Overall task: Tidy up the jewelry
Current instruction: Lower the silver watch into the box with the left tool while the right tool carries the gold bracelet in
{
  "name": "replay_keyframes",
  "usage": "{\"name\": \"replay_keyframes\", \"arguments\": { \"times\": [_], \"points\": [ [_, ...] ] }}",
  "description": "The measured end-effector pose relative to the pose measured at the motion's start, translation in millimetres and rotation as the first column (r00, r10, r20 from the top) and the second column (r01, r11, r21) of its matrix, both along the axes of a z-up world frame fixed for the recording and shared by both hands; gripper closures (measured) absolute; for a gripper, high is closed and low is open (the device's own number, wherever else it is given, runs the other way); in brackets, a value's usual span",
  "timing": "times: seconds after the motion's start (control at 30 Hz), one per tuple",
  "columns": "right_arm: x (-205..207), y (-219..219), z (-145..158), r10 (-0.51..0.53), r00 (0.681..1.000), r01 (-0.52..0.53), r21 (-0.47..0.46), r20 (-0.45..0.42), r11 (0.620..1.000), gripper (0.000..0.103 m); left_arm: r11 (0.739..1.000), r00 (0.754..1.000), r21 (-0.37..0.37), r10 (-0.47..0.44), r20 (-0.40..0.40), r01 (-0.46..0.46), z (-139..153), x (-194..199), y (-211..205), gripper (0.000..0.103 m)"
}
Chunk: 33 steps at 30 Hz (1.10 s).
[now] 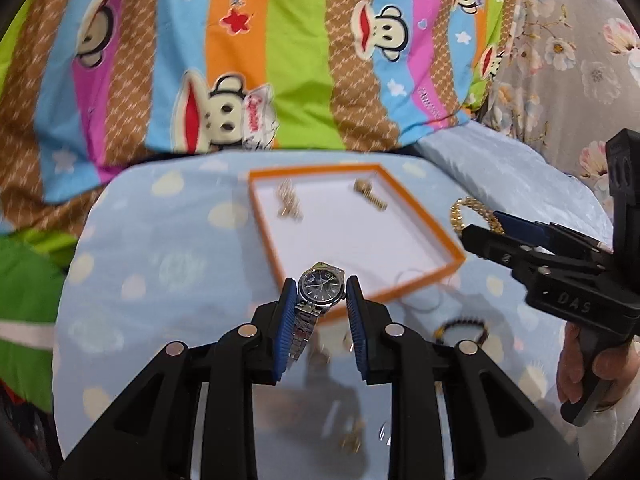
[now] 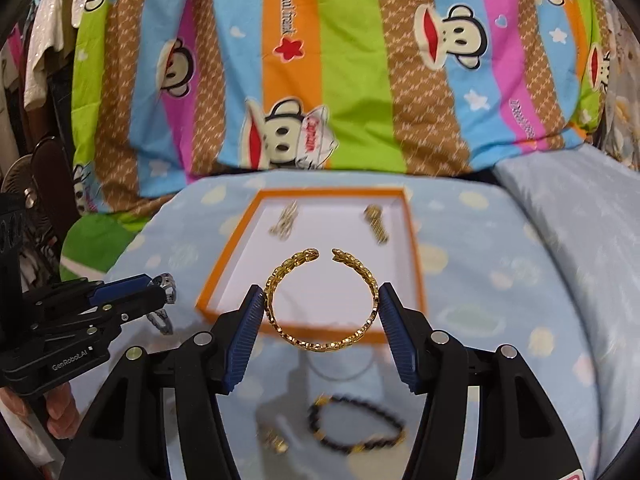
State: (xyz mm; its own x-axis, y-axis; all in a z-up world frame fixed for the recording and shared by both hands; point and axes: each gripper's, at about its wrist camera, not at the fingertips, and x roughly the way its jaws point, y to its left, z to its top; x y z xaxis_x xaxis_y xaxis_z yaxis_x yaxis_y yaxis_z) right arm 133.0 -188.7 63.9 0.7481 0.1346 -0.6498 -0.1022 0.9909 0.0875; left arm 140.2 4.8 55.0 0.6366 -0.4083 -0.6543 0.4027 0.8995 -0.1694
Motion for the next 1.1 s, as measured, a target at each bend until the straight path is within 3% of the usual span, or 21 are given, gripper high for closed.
{"name": "replay_keyframes", "arguments": {
  "times": [0.13, 0.33, 0.57, 0.67, 0.73, 0.8, 0.97, 1.1],
  "points": [
    [41, -15, -14, -0.020, 0.998, 0.023, 0.054, -0.057, 0.998, 0.046, 1.000, 1.000, 0.002, -0.008, 0.003, 0.008, 0, 43, -29, 0.078],
    [84, -17, -56, -0.041, 0.992, 0.046, 0.042, -0.115, 0.998, 0.045, 0.999, 0.997, 0.030, 0.036, -0.065, -0.034, -40, 96, -50, 0.078],
    [102, -18, -77, -0.033, 0.991, 0.039, 0.042, -0.127, 0.998, 0.044, 0.997, 0.997, 0.039, 0.061, -0.050, -0.059, -54, 110, -51, 0.078],
    [100, -14, -75, -0.035, 0.995, 0.037, 0.014, -0.096, 0.999, 0.044, 0.997, 0.997, 0.034, 0.076, -0.028, -0.075, -53, 110, -50, 0.068],
    [95, -15, -69, -0.042, 0.997, 0.043, 0.012, -0.065, 0.999, 0.041, 0.996, 0.996, 0.022, 0.091, -0.009, -0.090, -49, 108, -47, 0.051],
    [90, -19, -58, -0.057, 0.998, 0.057, 0.022, -0.027, 0.998, 0.037, 0.994, 0.994, 0.010, 0.105, 0.016, -0.105, -44, 106, -44, 0.044],
    [69, -30, -28, -0.080, 0.996, 0.077, 0.067, 0.037, 0.995, 0.037, 0.992, 0.991, -0.003, 0.123, 0.059, -0.123, -24, 93, -39, 0.038],
    [27, -40, -10, -0.096, 0.992, 0.088, 0.091, 0.080, 0.992, 0.034, 0.992, 0.990, -0.005, 0.128, 0.060, -0.128, -12, 71, -30, 0.033]
  ]
}}
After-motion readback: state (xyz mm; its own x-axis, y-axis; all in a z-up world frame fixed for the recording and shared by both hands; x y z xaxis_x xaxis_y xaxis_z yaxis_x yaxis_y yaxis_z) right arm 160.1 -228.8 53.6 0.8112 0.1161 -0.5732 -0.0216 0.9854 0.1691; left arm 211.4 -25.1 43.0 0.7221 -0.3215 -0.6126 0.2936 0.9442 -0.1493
